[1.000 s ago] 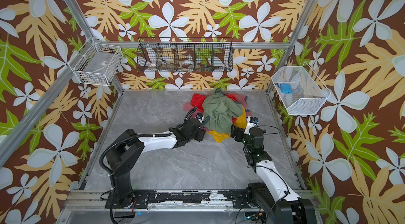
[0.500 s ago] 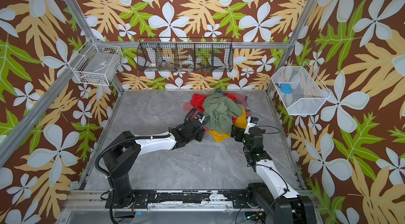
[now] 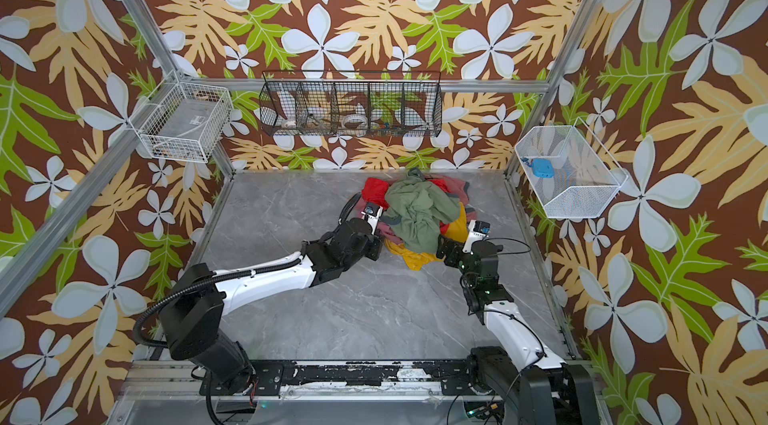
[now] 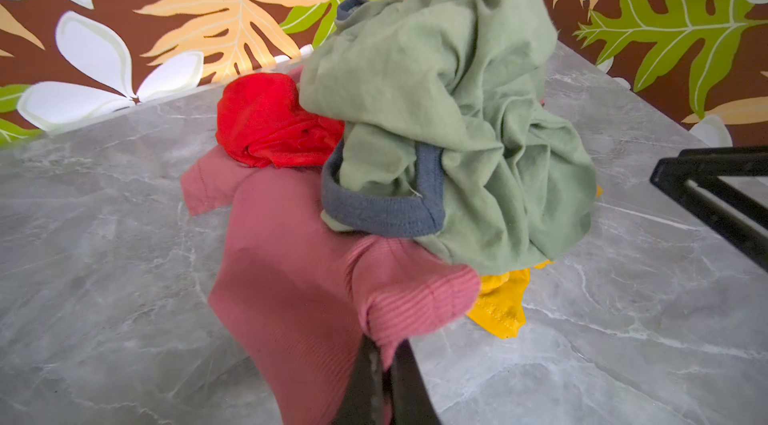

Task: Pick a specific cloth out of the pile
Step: 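Close the left gripper on the pink ribbed cloth under the green cloth, then pull the pink cloth out of the pile toward the robot with left gripper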

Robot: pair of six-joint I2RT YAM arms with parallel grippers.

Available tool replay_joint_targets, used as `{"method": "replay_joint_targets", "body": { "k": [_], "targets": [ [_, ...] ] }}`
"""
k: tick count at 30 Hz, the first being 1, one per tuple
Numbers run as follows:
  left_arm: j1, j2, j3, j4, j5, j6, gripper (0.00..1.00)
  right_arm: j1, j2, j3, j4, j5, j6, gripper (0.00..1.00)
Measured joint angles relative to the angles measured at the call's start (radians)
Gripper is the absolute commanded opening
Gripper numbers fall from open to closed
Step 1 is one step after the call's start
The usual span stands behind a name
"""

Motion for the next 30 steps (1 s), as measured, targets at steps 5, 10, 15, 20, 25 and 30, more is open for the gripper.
{"method": "replay_joint_targets", "body": {
  "k": [5, 10, 15, 20, 25, 30],
  "targets": [
    [-0.001, -0.032, 0.039, -0.054, -0.04, 0.051, 0.0, 0.0, 0.032, -0.009, 0.027, 0.0, 0.023, 0.92],
    [-0.001, -0.07, 0.066, -0.1, -0.078, 0.084, 0.0, 0.0, 0.045, -0.022, 0.043, 0.002, 0.029, 0.92],
    [-0.001, -0.133, 0.067, -0.134, -0.129, 0.123, 0.0, 0.0, 0.038, -0.024, 0.05, 0.008, 0.032, 0.92],
    [-0.001, -0.204, 0.079, -0.159, -0.182, 0.153, 0.0, 0.0, 0.025, -0.024, 0.05, 0.031, 0.032, 0.92],
    [-0.001, -0.252, 0.073, -0.171, -0.208, 0.159, 0.0, 0.0, 0.021, -0.03, 0.05, 0.05, 0.032, 0.92],
    [-0.005, -0.289, 0.047, -0.194, -0.21, 0.169, 0.0, 0.0, 0.025, -0.032, 0.048, 0.058, 0.029, 0.92]
  ]
}}
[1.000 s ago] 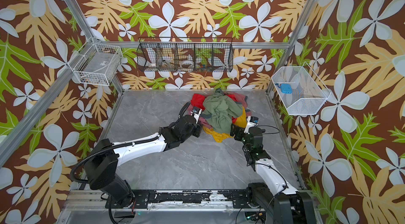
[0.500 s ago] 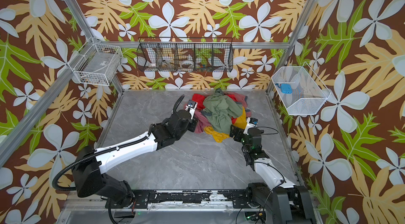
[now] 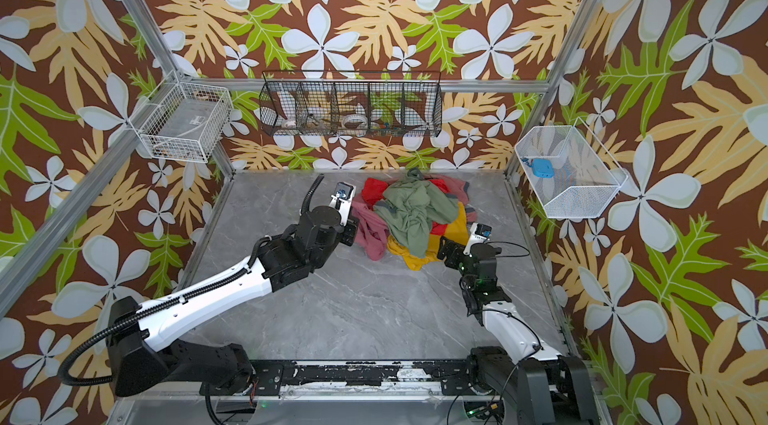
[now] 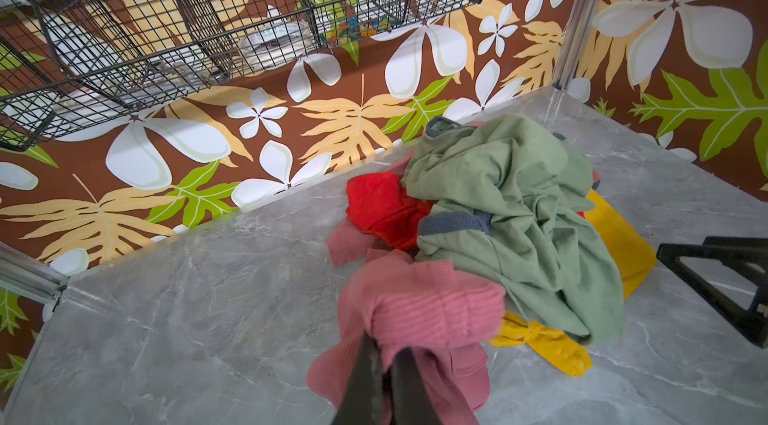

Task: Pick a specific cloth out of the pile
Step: 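Pull the pink cloth out of the pile toward the robot with left gripper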

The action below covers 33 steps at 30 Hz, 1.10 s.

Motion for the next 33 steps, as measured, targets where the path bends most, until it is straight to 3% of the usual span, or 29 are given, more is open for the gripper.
{"method": "replay_joint_targets", "body": {
  "k": [10, 20, 33],
  "targets": [
    [-0.045, -0.027, 0.077, -0.044, -0.048, 0.059, 0.0, 0.0, 0.029, 0.007, 0.0, 0.018, 0.001, 0.93],
    [-0.089, 0.054, 0.241, -0.145, -0.105, 0.142, 0.0, 0.0, 0.042, 0.012, 0.0, 0.025, 0.016, 0.93],
    [-0.13, 0.024, 0.32, -0.16, -0.196, 0.228, 0.0, 0.0, 0.024, 0.007, -0.007, 0.043, 0.015, 0.93]
  ]
}}
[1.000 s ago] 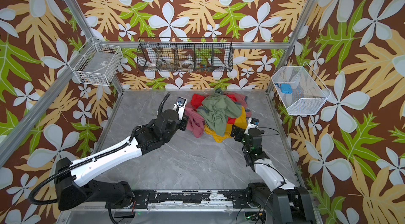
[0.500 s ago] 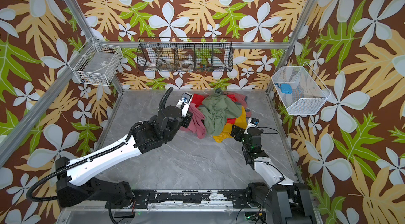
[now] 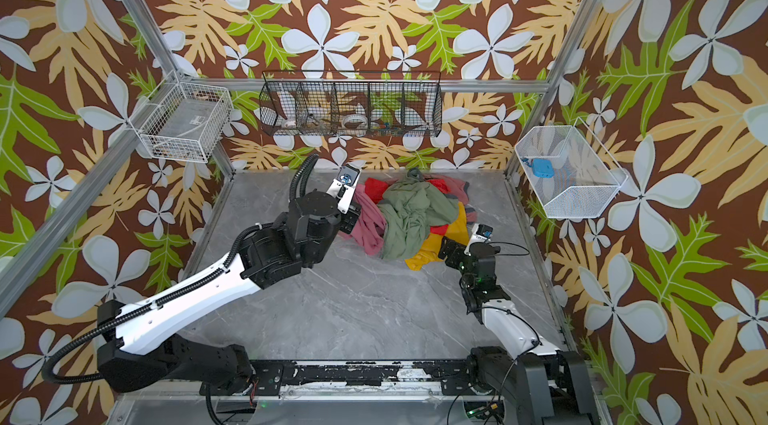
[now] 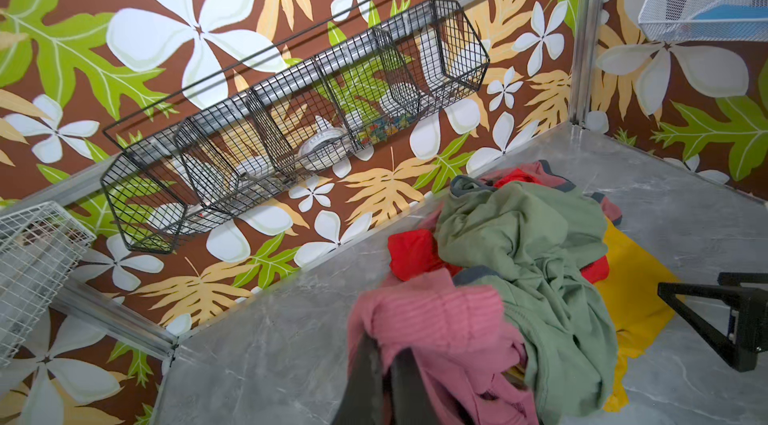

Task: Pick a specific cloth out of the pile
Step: 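Pull the pink cloth out of the pile toward the robot with left gripper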

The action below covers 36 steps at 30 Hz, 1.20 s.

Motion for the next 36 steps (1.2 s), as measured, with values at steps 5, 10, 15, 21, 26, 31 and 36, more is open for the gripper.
{"method": "replay_joint_targets", "body": {
  "k": [5, 10, 15, 21, 26, 31, 36],
  "targets": [
    [-0.038, 0.014, 0.017, 0.014, -0.05, 0.05, 0.0, 0.0, 0.003, -0.009, 0.016, -0.005, 0.001, 0.93],
    [-0.043, 0.003, 0.014, 0.025, -0.097, 0.09, 0.0, 0.0, 0.002, -0.011, 0.022, -0.008, 0.003, 0.93],
    [-0.043, -0.047, -0.003, 0.076, -0.144, 0.124, 0.0, -0.007, -0.007, -0.016, 0.022, -0.007, 0.003, 0.94],
    [-0.039, -0.127, -0.084, 0.082, -0.227, 0.161, 0.0, -0.014, -0.018, -0.022, 0.018, -0.003, 0.004, 0.94],
    [-0.014, -0.222, -0.169, 0.061, -0.254, 0.126, 0.0, -0.015, -0.021, -0.018, 0.009, -0.003, 0.004, 0.94],
    [0.06, -0.284, -0.261, 0.039, -0.249, 0.071, 0.0, -0.015, -0.017, -0.012, 0.007, -0.004, 0.004, 0.94],
    [0.173, -0.269, -0.334, 0.029, -0.213, 0.037, 0.0, -0.015, -0.011, -0.008, 0.008, -0.023, 0.009, 0.94]
  ]
}}
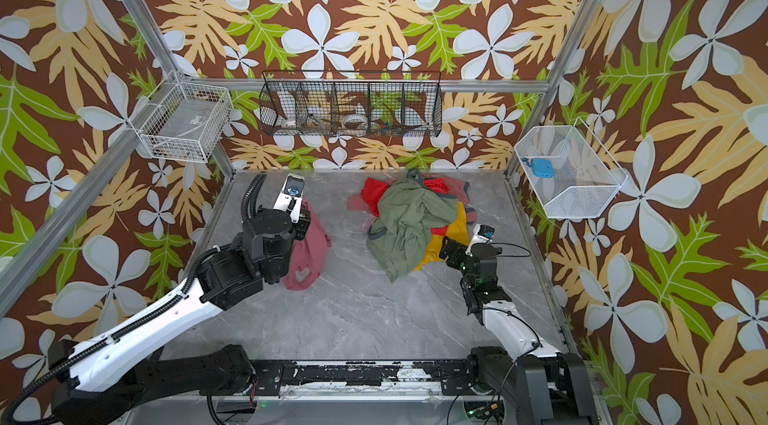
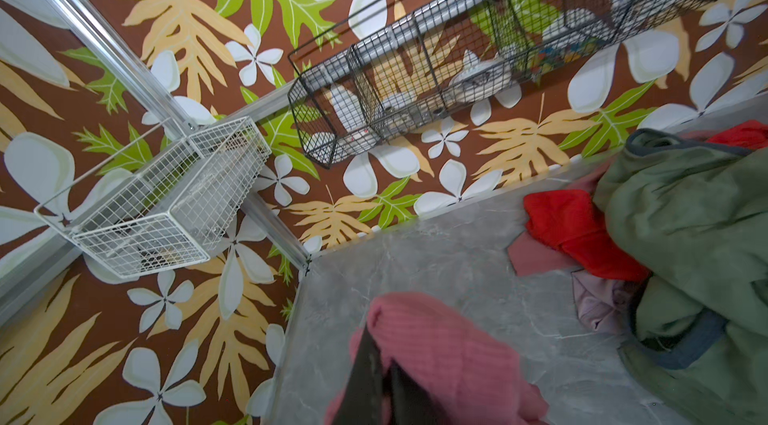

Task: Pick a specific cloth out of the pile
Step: 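Pull the pink cloth out of the pile toward the robot with left gripper, then lower the pink cloth onto the table and open the left gripper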

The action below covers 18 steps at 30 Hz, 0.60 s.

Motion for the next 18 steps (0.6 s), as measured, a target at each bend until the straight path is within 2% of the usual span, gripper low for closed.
{"method": "replay_joint_targets", "body": {
  "k": [4, 7, 11, 18],
  "targets": [
    [0.014, 0.035, -0.011, -0.003, 0.04, -0.038, 0.0, 0.0, -0.005, 0.0, 0.0, -0.003, 0.003, 0.94],
    [0.014, 0.061, -0.009, -0.029, 0.097, -0.113, 0.0, 0.0, -0.008, 0.0, 0.0, -0.003, 0.003, 0.94],
    [0.014, 0.056, -0.045, -0.083, 0.169, -0.249, 0.0, 0.0, -0.01, -0.007, 0.0, -0.003, 0.007, 0.94],
    [0.014, -0.056, -0.179, -0.136, 0.287, -0.504, 0.0, 0.0, 0.012, -0.01, 0.0, -0.011, 0.019, 0.94]
  ]
}}
